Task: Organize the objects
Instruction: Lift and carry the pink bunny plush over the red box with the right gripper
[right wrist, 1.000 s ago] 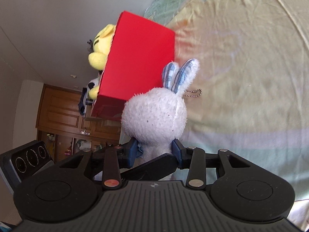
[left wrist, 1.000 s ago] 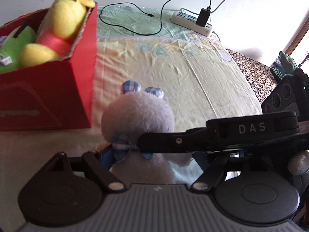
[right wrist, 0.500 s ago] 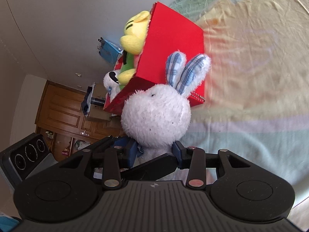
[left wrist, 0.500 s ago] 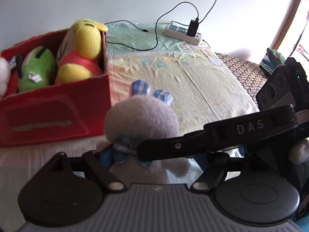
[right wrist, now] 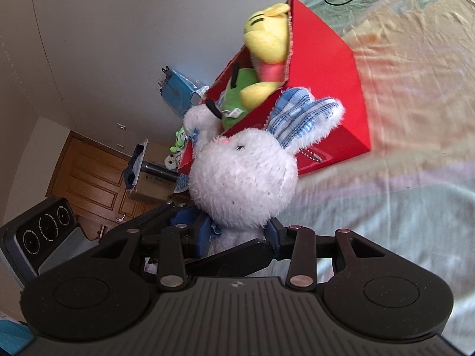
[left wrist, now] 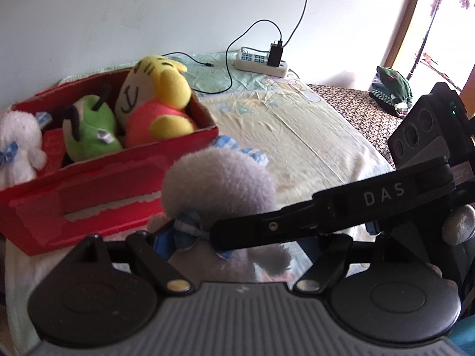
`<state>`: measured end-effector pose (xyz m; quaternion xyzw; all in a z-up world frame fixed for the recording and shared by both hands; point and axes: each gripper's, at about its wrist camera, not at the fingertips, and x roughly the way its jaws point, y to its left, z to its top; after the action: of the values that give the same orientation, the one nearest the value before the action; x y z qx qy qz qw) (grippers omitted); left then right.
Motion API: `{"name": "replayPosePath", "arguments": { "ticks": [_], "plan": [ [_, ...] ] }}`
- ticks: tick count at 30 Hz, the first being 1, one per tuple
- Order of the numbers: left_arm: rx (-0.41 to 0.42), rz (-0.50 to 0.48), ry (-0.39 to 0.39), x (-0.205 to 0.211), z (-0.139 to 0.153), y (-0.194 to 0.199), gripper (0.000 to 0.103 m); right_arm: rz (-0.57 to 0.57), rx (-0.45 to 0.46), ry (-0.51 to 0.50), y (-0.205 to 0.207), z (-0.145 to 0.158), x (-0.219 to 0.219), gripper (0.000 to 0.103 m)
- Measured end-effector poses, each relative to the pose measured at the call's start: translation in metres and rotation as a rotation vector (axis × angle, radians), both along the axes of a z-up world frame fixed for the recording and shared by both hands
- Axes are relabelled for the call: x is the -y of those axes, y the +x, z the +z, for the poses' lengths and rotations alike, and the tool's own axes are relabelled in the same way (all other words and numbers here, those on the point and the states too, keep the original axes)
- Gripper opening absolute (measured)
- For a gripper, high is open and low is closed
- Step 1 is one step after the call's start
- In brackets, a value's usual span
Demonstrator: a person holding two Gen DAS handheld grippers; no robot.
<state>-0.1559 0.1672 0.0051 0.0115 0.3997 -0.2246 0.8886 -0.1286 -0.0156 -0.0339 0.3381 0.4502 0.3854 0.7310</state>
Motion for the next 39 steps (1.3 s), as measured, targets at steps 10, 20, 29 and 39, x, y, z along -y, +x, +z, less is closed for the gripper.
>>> {"name": "replayPosePath", "arguments": {
  "ticks": [10, 20, 29, 39],
  "plan": [
    [0.084, -0.043, -0.017, -0.039, 0.019, -0.010, 0.080, -0.028, 0.093, 0.001, -0.005, 0.027, -0.034, 0.042],
    [0.181, 0.006, -0.044, -0.069, 0.044, -0.006, 0.080, -0.004, 0.193, -0.008, 0.013, 0.059, -0.061, 0.042],
    [0.243, 0.089, -0.084, -0.099, 0.058, 0.012, 0.080, 0.028, 0.298, -0.039, 0.042, 0.081, -0.091, 0.042],
    [0.230, 0.183, -0.172, -0.132, 0.047, 0.053, 0.080, 0.009, 0.325, -0.111, 0.080, 0.076, -0.118, 0.042]
  ]
}}
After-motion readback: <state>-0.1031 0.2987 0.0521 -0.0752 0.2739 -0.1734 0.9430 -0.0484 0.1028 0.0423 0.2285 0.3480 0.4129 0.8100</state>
